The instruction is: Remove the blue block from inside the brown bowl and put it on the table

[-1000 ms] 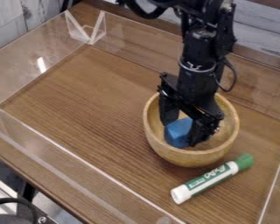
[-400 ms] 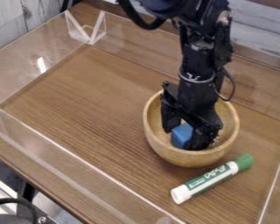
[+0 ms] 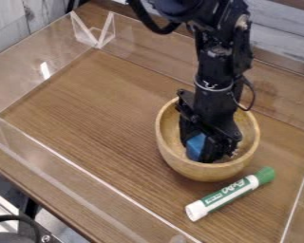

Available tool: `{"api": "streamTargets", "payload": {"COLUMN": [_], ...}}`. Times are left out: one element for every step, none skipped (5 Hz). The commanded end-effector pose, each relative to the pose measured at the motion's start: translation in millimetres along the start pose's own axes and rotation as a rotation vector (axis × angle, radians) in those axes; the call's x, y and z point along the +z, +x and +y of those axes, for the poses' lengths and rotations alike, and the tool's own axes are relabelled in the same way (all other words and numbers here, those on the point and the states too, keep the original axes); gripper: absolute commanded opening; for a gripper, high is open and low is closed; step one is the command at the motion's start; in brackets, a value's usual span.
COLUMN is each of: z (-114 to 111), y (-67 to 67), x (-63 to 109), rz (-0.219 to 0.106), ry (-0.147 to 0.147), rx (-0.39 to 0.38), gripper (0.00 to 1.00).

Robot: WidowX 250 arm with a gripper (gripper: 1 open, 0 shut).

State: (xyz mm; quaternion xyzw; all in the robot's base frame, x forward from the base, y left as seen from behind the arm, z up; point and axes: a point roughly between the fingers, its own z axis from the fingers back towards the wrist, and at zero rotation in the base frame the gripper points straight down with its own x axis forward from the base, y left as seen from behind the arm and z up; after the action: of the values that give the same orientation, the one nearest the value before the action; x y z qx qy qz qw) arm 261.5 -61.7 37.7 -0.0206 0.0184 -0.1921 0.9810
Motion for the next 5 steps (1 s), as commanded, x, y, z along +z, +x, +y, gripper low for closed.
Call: {"api": "streamTargets", "payload": {"z": [4, 5, 6, 8, 12], "y": [7.3, 7.6, 4.8, 2.1, -1.7], "x": [14.0, 18.0, 26.9, 35.2, 62.6], "rz": [-0.038, -0.035, -0.035, -0.033, -0.057], "ry": [0.012, 0.015, 0.019, 0.023, 0.046], "rx": [-0.002, 0.002, 0.020, 0.038, 0.086], "gripper": [0.00, 0.00, 0.00, 0.00, 0.00]}}
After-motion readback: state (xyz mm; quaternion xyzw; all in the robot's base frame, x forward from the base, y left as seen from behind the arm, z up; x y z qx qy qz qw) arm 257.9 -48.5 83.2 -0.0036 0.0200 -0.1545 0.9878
